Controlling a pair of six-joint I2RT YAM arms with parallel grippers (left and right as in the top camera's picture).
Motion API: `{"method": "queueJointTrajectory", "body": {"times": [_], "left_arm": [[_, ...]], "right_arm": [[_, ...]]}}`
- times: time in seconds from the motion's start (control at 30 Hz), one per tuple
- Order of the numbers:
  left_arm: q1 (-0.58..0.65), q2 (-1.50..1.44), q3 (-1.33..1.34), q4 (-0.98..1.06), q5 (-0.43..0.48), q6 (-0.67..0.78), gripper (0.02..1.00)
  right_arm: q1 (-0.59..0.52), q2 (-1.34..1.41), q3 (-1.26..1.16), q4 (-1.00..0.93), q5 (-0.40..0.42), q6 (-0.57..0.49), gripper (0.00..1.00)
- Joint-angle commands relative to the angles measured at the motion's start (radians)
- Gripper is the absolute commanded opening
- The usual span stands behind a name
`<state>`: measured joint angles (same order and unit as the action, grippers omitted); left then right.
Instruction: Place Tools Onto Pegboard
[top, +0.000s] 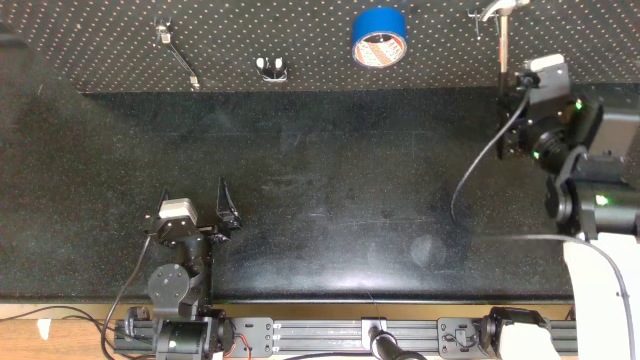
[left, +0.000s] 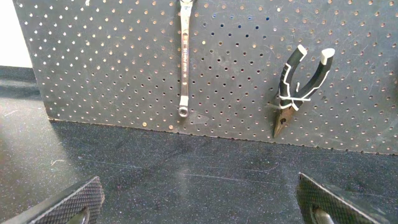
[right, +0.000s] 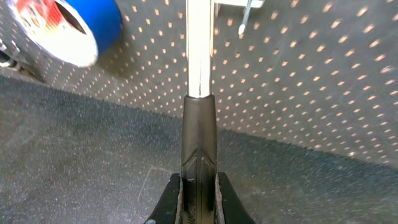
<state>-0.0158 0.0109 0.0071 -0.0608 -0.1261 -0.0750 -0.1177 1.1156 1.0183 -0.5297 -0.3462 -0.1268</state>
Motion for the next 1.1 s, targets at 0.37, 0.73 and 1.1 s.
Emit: {"method": "queueJointTrajectory", "body": {"times": [0.37, 0.73, 1.1], "left_arm": [[0.004, -0.008, -0.002, -0.008, 0.007, 0.013, 0.996], [0.004, -0.008, -0.002, -0.008, 0.007, 0.013, 0.998], [0.004, -0.008, -0.002, -0.008, 0.007, 0.013, 0.996]], "right_arm": [[0.039, 0.116, -0.001, 0.061, 0.111, 0.018, 0.077], [0.052, 0.179, -0.001, 0.076, 0.126, 0.018, 0.075], [0.054, 0.211, -0.001, 0.075, 0.127, 0.018, 0.448]]}}
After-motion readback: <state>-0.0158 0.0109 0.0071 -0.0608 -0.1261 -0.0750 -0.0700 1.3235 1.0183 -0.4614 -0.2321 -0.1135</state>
